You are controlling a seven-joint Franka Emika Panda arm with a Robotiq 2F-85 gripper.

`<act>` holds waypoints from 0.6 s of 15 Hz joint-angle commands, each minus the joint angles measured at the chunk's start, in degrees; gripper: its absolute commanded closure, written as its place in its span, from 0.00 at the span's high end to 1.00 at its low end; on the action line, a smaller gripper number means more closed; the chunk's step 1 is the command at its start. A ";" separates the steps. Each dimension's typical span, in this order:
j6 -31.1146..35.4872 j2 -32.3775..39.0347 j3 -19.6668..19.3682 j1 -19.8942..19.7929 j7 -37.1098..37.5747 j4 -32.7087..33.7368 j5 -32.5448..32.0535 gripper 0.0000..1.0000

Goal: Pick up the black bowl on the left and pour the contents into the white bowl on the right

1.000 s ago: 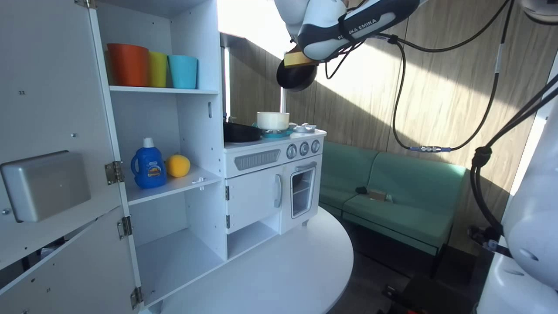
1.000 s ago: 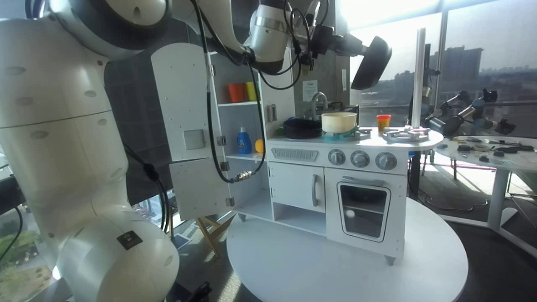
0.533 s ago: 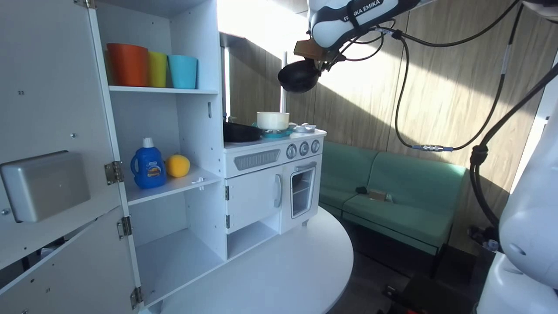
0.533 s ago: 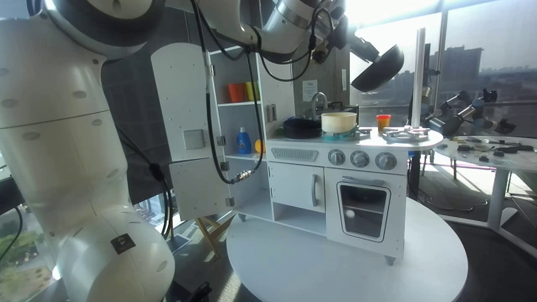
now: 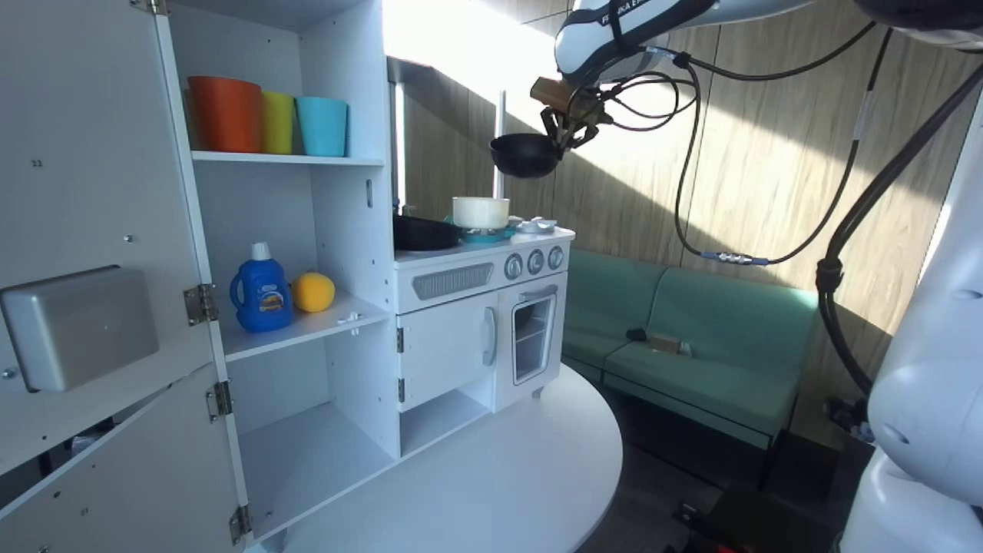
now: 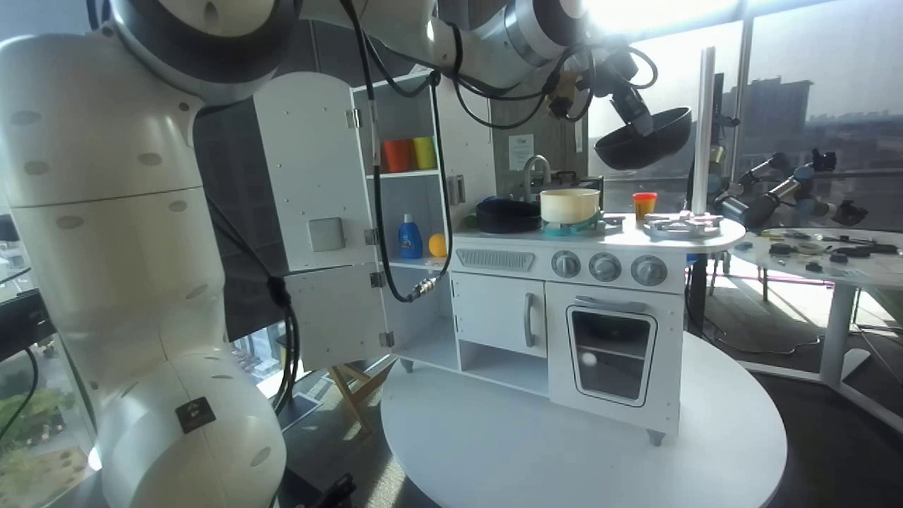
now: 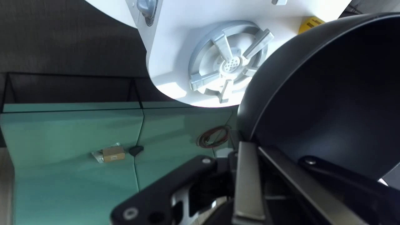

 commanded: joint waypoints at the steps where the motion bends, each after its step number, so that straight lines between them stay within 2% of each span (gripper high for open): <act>1: 0.19 2.85 -0.95 -1.44 -3.34 3.62 6.21 0.07; 6: -2.46 5.99 -2.04 -2.79 -6.94 6.17 12.88 0.07; 9: -6.68 8.12 -2.45 -3.36 -8.55 8.76 15.24 0.07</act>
